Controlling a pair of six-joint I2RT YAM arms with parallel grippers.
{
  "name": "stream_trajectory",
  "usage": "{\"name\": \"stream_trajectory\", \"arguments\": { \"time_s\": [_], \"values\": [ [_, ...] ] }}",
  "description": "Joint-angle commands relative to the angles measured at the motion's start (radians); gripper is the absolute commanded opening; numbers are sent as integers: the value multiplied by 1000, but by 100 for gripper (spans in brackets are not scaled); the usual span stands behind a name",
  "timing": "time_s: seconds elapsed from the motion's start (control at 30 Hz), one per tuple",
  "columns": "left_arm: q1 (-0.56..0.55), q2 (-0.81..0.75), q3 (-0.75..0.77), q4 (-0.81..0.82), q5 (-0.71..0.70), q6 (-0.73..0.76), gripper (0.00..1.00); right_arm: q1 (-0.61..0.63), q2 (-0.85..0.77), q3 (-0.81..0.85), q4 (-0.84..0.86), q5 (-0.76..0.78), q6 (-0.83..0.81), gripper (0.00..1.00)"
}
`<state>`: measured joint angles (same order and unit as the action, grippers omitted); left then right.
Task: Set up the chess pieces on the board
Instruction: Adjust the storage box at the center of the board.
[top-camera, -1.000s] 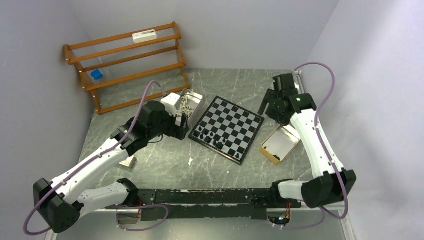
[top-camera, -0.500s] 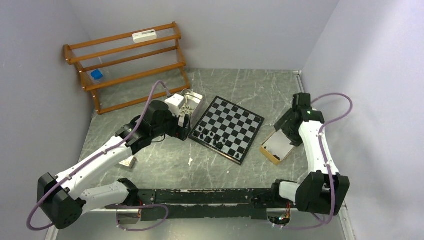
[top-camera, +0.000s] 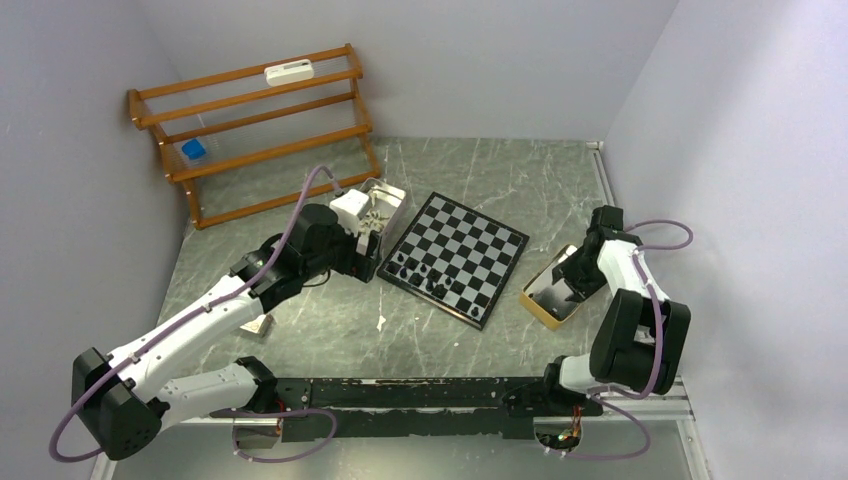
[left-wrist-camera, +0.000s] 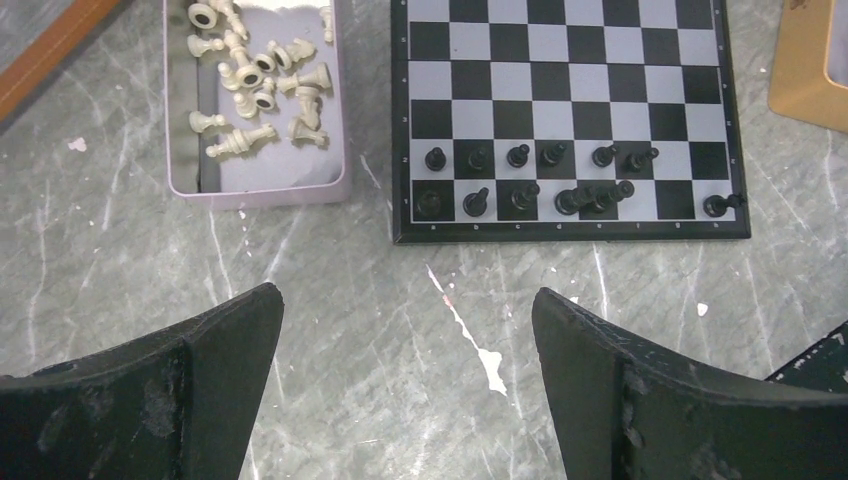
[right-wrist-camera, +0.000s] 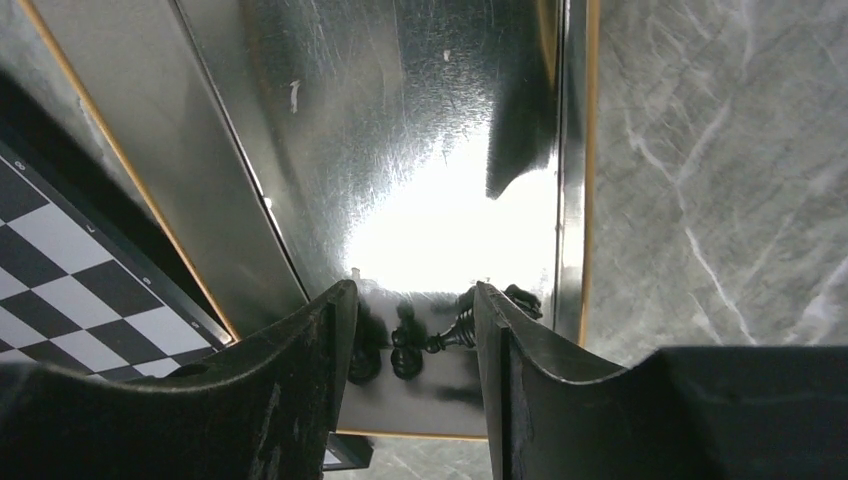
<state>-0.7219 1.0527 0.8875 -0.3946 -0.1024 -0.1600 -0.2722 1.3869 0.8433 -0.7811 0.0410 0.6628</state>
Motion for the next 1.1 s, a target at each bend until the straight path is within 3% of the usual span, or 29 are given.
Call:
{"name": "stream_trajectory", "arguments": {
  "time_s": [0.0, 0.3, 0.43, 0.57, 0.77, 0.83, 0.97, 1.07],
  "values": [
    [-6, -11, 2, -2, -58, 22, 100, -17, 39, -3, 42, -64, -4, 51],
    [-22, 16, 4, -3, -57, 24, 100, -16, 148, 40, 145, -93, -44, 51],
    [-24, 20, 5, -4, -59, 25, 100, -16, 88, 92, 97, 7, -18, 49],
    [-25, 15, 5, -6, -64, 24, 100, -11, 41, 180, 73, 36, -127, 51],
    [-27, -4, 4, -1, -55, 22, 100, 12, -23, 251, 186, -107, -433, 49],
    [-31, -13, 6, -4, -77, 22, 100, 37, -48, 249, 245, -168, -602, 49],
    [-45, -40, 0, -3, -88, 20, 100, 212, -76, 266, 258, -12, -1003, 56],
    [-54, -45, 1, -6, -89, 20, 100, 308, -34, 261, 162, 7, -1319, 60]
  ]
}}
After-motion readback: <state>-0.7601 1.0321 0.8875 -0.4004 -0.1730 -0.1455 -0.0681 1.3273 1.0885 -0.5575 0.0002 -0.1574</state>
